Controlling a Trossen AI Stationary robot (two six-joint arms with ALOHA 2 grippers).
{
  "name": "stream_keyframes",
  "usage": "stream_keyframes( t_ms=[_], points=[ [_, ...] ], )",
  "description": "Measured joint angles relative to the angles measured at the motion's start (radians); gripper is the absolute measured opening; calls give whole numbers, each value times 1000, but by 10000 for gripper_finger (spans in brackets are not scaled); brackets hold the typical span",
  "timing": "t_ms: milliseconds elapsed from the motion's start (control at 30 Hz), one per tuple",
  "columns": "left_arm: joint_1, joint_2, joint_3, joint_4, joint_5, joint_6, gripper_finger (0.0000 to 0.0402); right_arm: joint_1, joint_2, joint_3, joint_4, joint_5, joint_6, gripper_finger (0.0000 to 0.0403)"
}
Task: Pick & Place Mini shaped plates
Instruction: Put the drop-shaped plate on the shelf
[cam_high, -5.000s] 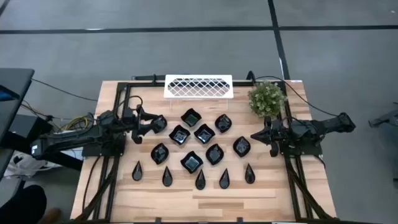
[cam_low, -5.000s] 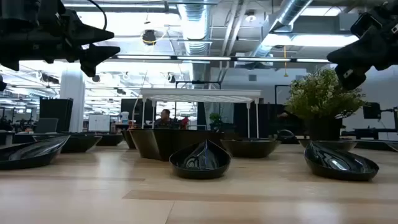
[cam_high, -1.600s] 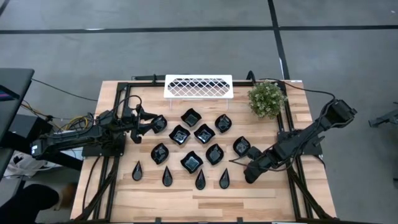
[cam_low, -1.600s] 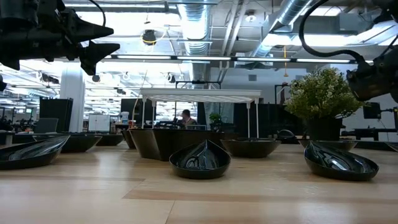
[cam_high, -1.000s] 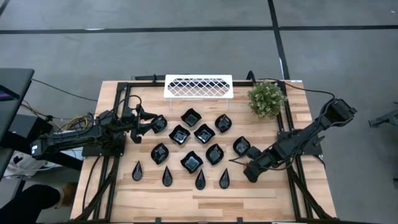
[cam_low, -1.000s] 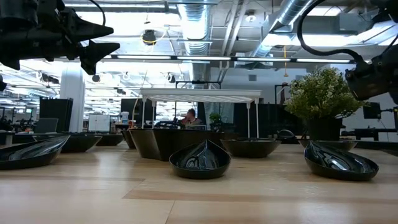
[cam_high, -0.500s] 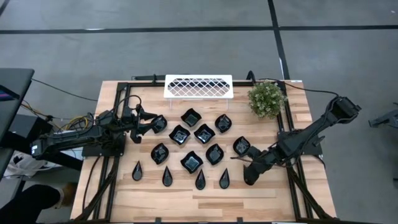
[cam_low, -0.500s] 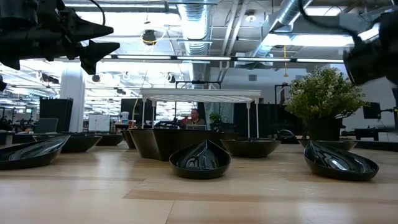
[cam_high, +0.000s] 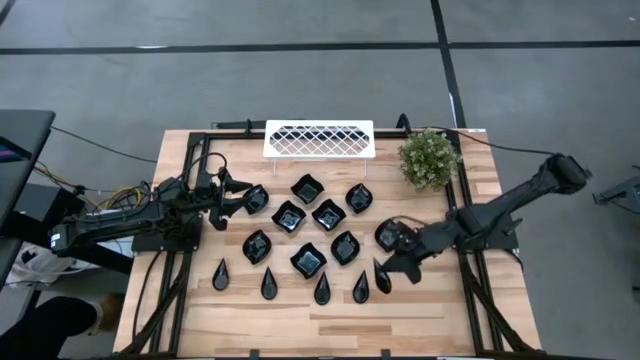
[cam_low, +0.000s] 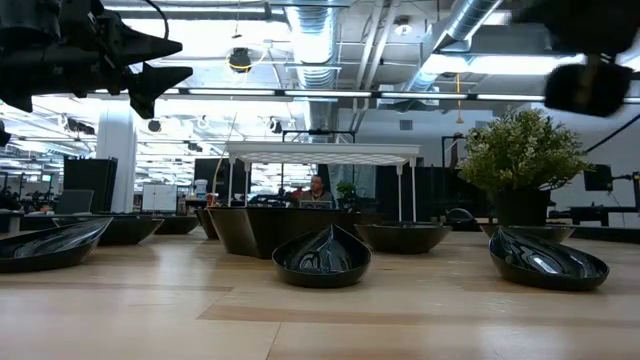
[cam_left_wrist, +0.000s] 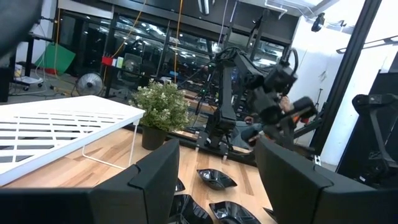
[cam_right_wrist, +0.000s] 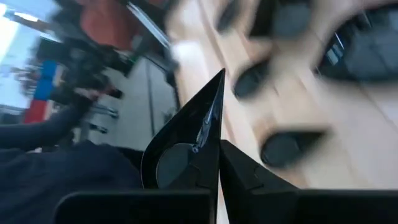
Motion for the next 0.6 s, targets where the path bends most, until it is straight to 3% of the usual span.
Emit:
stream_keyframes(
  t_ms=[367,600],
  points=[
    [0,0,0,3,0,0,214,-163,0,0,336,0,-348,0],
    [0,0,0,4,0,0,214,-350,3,0,391,42,-444,0]
  ],
)
